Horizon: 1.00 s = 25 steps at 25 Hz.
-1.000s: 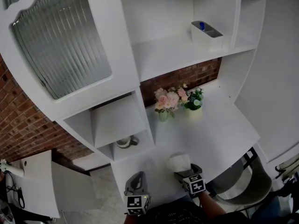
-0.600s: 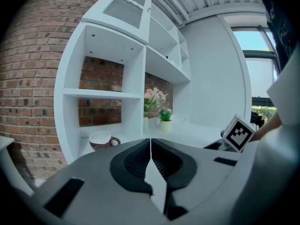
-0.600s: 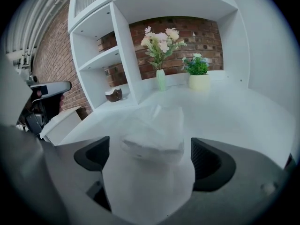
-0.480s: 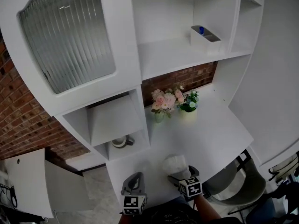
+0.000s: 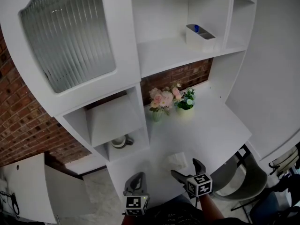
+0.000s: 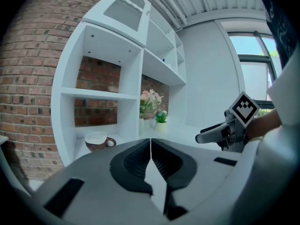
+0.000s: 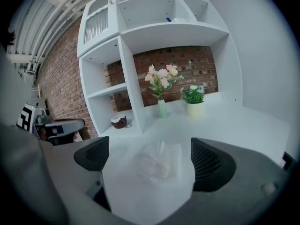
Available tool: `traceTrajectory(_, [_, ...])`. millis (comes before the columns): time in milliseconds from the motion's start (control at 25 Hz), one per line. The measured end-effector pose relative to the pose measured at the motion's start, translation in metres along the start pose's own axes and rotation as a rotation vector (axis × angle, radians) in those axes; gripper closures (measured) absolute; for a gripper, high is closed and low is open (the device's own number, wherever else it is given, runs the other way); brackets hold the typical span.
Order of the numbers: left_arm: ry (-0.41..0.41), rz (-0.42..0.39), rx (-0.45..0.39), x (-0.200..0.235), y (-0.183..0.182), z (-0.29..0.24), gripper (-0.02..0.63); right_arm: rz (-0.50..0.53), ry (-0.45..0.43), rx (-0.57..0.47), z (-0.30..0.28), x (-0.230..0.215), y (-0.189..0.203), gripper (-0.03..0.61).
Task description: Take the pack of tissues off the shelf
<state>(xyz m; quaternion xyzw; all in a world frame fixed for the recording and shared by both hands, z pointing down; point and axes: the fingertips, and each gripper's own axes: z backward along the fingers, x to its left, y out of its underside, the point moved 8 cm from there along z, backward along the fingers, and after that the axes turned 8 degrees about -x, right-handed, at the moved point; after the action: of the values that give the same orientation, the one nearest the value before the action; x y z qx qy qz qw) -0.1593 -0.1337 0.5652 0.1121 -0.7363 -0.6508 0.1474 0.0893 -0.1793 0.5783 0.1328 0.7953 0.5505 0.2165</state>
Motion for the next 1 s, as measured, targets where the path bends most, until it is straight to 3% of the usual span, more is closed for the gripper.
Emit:
traceTrajectory(400, [0.009, 0.047, -0.045, 0.002, -0.008, 0.002, 0.601, 0.13, -0.049, -0.13, 0.022, 0.03, -0.04, 0.075])
traceTrajectory(600, [0.007, 0.021, -0.047, 0.004, -0.004, 0.007, 0.601, 0.141, -0.008, -0.173, 0.031, 0.032, -0.044, 0.176])
traceTrajectory(720, [0.007, 0.018, -0.05, 0.006, -0.004, 0.008, 0.601, 0.171, 0.032, -0.191, 0.035, 0.032, -0.044, 0.321])
traceTrajectory(1000, [0.012, 0.025, -0.052, 0.009, -0.008, 0.007, 0.601, 0.162, 0.072, -0.203, 0.04, 0.033, -0.041, 0.439])
